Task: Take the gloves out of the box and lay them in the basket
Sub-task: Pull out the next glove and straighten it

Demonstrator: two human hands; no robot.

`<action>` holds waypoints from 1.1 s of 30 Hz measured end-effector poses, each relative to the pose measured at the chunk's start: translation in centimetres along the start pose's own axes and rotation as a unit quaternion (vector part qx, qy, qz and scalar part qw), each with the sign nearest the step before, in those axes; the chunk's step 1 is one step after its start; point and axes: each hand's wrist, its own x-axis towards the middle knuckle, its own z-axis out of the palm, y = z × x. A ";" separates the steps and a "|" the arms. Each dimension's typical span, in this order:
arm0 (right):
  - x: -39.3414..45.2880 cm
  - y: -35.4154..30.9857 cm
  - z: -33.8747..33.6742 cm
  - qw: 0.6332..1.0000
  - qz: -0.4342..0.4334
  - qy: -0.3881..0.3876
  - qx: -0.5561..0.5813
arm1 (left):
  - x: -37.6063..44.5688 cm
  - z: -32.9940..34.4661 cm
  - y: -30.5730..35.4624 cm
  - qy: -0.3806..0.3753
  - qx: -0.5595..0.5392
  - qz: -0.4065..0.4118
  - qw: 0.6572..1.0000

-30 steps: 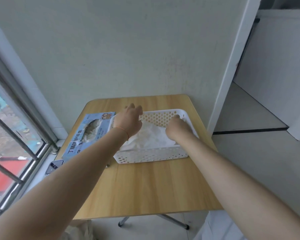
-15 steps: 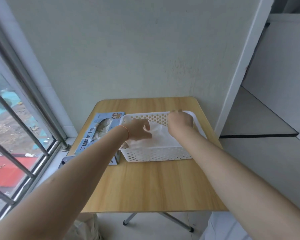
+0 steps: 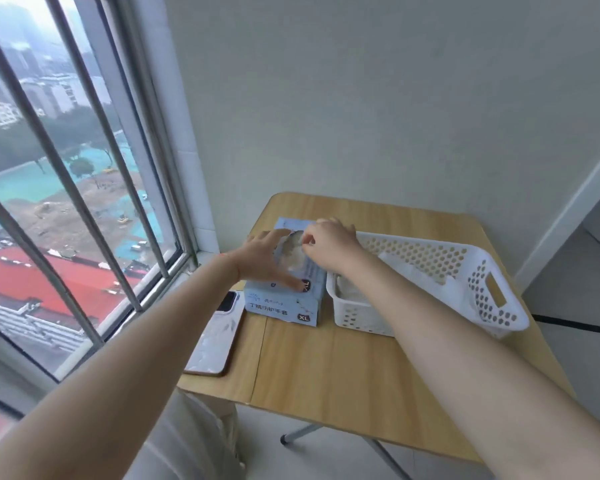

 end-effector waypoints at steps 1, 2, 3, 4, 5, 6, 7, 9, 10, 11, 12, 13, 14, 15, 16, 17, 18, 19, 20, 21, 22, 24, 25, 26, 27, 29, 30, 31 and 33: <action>0.1 0.0 0.3 1.000 0.005 -0.023 -0.004 | 0.1 0.4 0.1 -0.007 0.010 0.006 1.000; 0.8 -1.2 0.8 0.998 -0.002 -0.051 -0.020 | -0.2 0.4 -1.1 -0.003 0.001 0.003 1.000; 1.0 -1.4 1.0 0.997 -0.001 -0.075 -0.026 | -0.1 0.7 -1.2 -0.001 0.002 0.007 1.000; 1.1 -1.5 1.3 0.995 0.002 -0.093 -0.031 | -0.1 0.9 -1.2 0.001 -0.001 0.011 1.000; 1.3 -1.9 1.5 0.994 0.004 -0.103 -0.034 | -0.1 1.0 -1.5 0.005 -0.005 0.013 1.000; 1.5 -2.2 1.6 0.994 0.009 -0.107 -0.030 | -0.1 1.1 -1.6 0.009 -0.010 0.015 1.000; 1.7 -2.3 1.7 0.994 0.015 -0.106 -0.026 | -0.2 1.1 -1.7 0.013 -0.018 0.017 1.000; 1.8 -2.5 1.9 0.995 0.021 -0.096 -0.030 | -0.3 1.4 -2.0 0.020 -0.042 0.014 0.999; 1.8 -2.6 1.9 0.995 0.022 -0.087 -0.035 | -0.3 1.5 -2.2 0.022 -0.052 0.014 0.998; 1.7 -2.6 1.7 0.996 0.022 -0.076 -0.035 | -0.4 1.6 -2.3 0.023 -0.058 0.014 0.998; 1.7 -2.7 1.6 0.997 0.023 -0.063 -0.029 | -0.4 1.7 -2.5 0.024 -0.064 0.014 0.998; 1.6 -2.7 1.4 0.998 0.031 -0.055 -0.012 | -0.4 1.8 -2.5 0.024 -0.068 0.014 0.997; 1.6 -2.8 1.4 0.998 0.038 -0.056 0.009 | -0.4 1.9 -2.6 0.023 -0.073 0.014 0.997; 1.6 -2.8 1.4 0.997 0.044 -0.064 0.024 | -0.4 2.0 -2.6 0.022 -0.079 0.014 0.997; 1.7 -2.9 1.5 0.995 0.044 -0.080 0.025 | -0.4 2.0 -2.6 0.023 -0.082 0.014 0.996; 1.8 -3.0 1.7 0.994 0.042 -0.097 0.009 | -0.4 2.1 -2.6 0.023 -0.083 0.015 0.996; 1.9 -3.1 1.9 0.994 0.041 -0.105 -0.007 | -0.5 2.1 -2.7 0.024 -0.084 0.015 0.996; 2.0 -3.2 2.0 0.994 0.040 -0.105 -0.018 | -0.5 2.2 -2.7 0.024 -0.086 0.015 0.996; 2.0 -3.3 2.1 0.995 0.038 -0.094 -0.022 | -0.6 2.2 -2.8 0.024 -0.091 0.015 0.995; 2.0 -3.3 2.0 0.996 0.038 -0.075 -0.025 | -0.7 2.3 -2.8 0.023 -0.096 0.015 0.995; 2.1 -3.3 2.0 0.997 0.039 -0.053 -0.034 | -0.8 2.4 -2.9 0.022 -0.101 0.015 0.995; 2.2 -3.1 1.8 0.996 0.052 -0.004 -0.074 | -0.9 2.5 -3.0 0.020 -0.107 0.015 0.994; 2.5 -2.8 1.7 0.994 0.067 0.023 -0.086 | -0.9 2.5 -3.0 0.017 -0.109 0.014 0.994; 2.7 -2.4 1.5 0.992 0.083 0.053 -0.074 | -0.8 2.5 -3.1 0.014 -0.109 0.012 0.994; 2.8 -2.1 1.1 0.992 0.095 0.076 -0.040 | -0.8 2.6 -3.1 0.013 -0.108 0.008 0.994; 3.0 -1.6 0.1 0.989 0.083 0.095 0.071 | -0.6 2.5 -3.2 0.012 -0.099 0.002 0.995; 3.0 -1.7 -0.4 0.985 0.067 0.090 0.130 | -0.5 2.5 -3.2 0.011 -0.094 -0.001 0.996; 2.8 -2.0 -0.9 0.979 0.051 0.083 0.179 | -0.5 2.4 -3.2 0.010 -0.088 -0.002 0.996; 2.3 -2.6 -1.5 0.969 0.032 0.083 0.232 | -0.4 2.3 -3.2 0.007 -0.084 -0.006 0.996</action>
